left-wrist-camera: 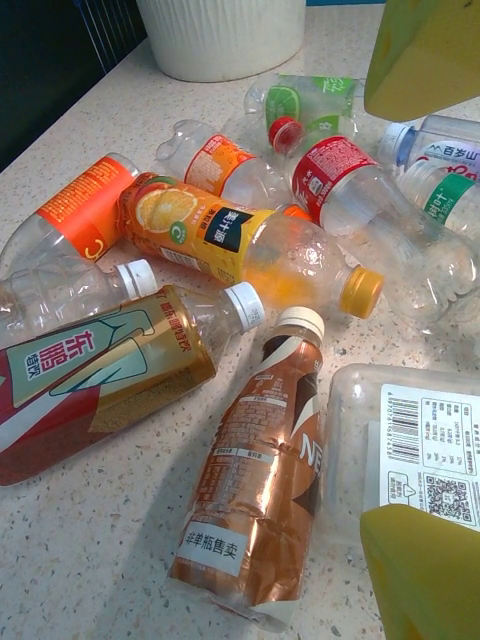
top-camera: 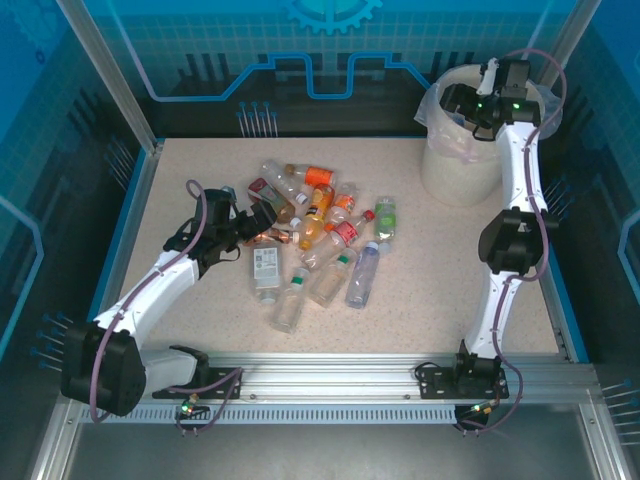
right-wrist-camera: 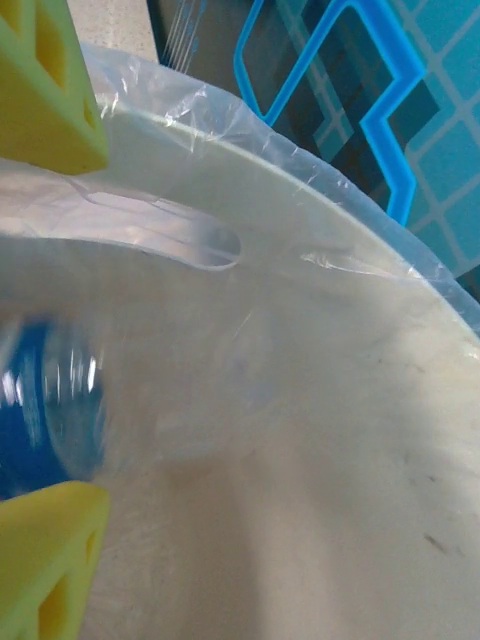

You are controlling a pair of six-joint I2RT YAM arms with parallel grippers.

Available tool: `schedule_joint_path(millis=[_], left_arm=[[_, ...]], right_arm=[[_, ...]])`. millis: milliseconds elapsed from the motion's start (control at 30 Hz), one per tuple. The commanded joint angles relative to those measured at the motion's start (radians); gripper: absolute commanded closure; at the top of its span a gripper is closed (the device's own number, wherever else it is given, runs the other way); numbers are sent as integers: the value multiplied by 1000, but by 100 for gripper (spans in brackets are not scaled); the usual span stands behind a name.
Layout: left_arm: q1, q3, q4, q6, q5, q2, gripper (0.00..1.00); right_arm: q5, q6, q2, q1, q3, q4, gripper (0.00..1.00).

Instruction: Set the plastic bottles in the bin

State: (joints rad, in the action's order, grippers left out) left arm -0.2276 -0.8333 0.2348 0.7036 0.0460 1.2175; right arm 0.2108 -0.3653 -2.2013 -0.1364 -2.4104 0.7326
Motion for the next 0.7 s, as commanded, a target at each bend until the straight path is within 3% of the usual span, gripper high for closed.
schedule_joint_path(millis=[0,233,433,467,667], left_arm=[[-7,-2,35,-27,2,-2,1],[-8,-11,57,-30,-12,-1,1],[-7,-31,181,-24,-139,16,1],[-7,-36,204,-8,-167,26,1],[-1,-35,221,164,-236,79,1]], right_arm=[[50,-11,13,10,-36,-27,16],[50,21,96,10,-10,-11,12],[69,75,246,9,115,-37,4],[69,85,278,10,146,-44,0],[64,145,488,16,373,-101,0]])
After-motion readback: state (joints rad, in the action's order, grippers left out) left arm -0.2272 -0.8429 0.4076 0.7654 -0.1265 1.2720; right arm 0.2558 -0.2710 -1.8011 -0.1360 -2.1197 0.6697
